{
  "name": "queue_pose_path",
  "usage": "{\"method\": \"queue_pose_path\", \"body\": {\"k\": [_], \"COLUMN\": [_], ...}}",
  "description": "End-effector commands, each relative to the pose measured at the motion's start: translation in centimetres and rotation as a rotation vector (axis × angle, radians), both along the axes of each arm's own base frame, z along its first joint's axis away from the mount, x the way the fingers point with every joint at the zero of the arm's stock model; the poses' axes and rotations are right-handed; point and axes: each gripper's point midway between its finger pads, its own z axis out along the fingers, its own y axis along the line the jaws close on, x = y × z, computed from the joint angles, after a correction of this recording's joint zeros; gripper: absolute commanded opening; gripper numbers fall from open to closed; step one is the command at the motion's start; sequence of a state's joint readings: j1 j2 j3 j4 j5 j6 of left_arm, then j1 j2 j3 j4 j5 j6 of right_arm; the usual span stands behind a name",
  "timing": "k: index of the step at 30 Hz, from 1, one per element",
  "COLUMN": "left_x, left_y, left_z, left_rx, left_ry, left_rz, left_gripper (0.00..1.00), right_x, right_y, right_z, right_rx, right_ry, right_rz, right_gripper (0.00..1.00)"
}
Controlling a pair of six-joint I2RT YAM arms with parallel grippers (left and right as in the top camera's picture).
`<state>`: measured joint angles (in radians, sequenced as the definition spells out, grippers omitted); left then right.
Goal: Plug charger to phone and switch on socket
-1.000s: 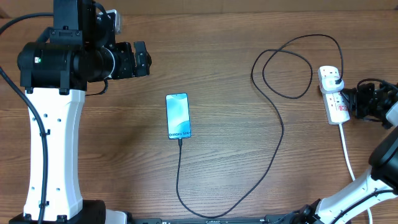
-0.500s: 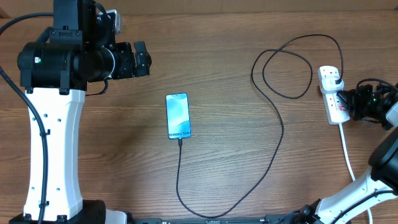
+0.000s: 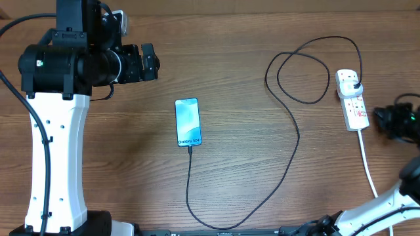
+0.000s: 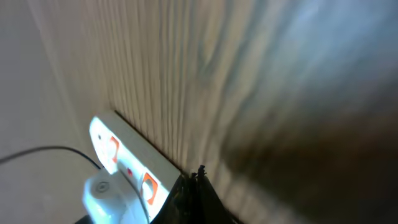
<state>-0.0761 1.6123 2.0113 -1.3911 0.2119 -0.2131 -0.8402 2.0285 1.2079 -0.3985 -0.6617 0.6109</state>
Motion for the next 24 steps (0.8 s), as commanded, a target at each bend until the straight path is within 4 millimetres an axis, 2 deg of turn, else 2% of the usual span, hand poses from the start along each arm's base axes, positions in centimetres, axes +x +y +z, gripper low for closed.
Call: {"method": "queue_pose_path", "body": {"k": [1,4,7,12,15,22,24], "left_x": [0.1,0.1,0.1,0.1,0.1,0.1,0.1], "left_y": [0.2,0.2,0.2,0.2,0.2,0.2,0.2], "left_z": [0.6,0.6,0.6,0.6,0.6,0.6,0.6], "left_rx": [0.007,0.007,0.007,0.007,0.007,0.007,0.007], "left_ry": [-0.023,-0.023,-0.023,-0.023,-0.023,-0.023,-0.023], "left_rz": [0.001,0.001,0.001,0.001,0.001,0.001,0.001], "left_gripper": [0.99,1.00,1.00,0.99,1.00,0.99,1.00], "right_x": [0.1,0.4,0.2,-0.2,-0.4,-0.4,-0.4], "right_y": [-1.2,-0.6,0.2,2.8,5.4,11.0,13.2], "right_z": [6.0,9.7,12.4,17.2,20.0,24.1,25.3], "right_rx": [-0.102,-0.148,-0.170,-0.244,-0.302,-0.401,-0.439], "right_ry": [-0.111,-0.196,-0.226,-0.301,-0.331,-0.364,-0.389], "right_rz": [0.000,0.038,0.051,0.127,0.188,0.333,0.407], "right_gripper": [0.04,0.04,0.04,0.04,0.04,0.04,0.04]}}
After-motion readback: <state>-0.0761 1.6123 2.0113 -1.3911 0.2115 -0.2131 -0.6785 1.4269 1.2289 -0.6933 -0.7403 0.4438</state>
